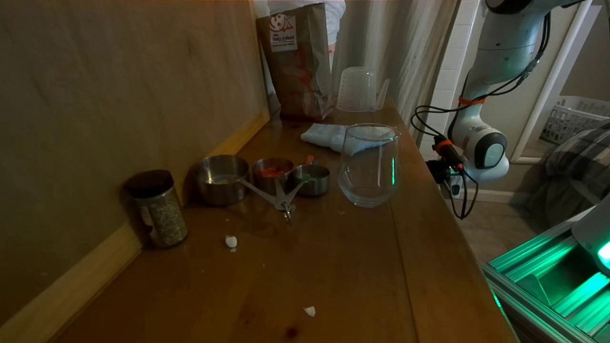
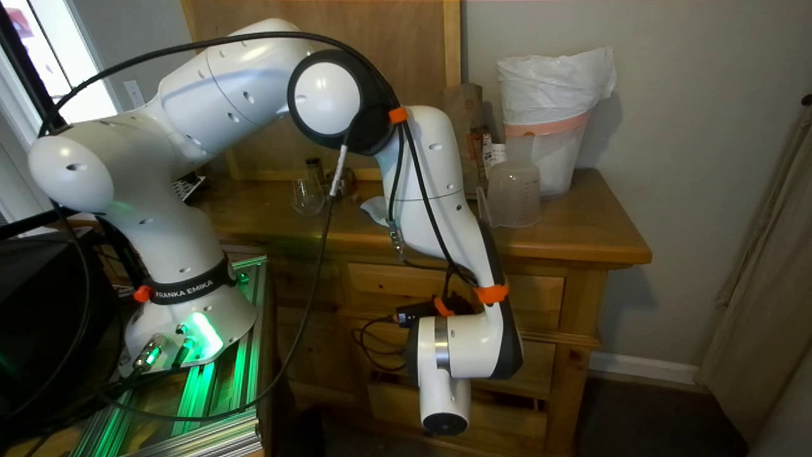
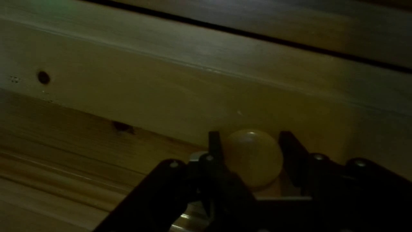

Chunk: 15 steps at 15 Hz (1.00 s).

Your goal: Move the towel to the top drawer on the right, then close the drawer

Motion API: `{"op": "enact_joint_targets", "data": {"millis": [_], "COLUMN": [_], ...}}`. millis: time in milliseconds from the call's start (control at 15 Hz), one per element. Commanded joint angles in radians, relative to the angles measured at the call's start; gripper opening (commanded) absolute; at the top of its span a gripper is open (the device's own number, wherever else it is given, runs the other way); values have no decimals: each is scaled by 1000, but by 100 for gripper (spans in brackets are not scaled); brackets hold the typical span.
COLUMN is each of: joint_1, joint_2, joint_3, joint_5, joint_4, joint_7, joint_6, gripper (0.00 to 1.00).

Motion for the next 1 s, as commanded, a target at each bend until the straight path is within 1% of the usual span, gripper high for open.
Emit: {"op": "enact_joint_targets", "data": {"millis": [0, 467, 933], "joint_1": [0, -10, -20], "joint_2": [-22, -43, -86], "joint_3": [-36, -96, -176], "joint_5": [21, 3, -41], "joint_4": [-30, -63, -115], "joint_7": [1, -18, -55], "joint_6": [-20, -37, -45], "gripper": [23, 23, 23]}}
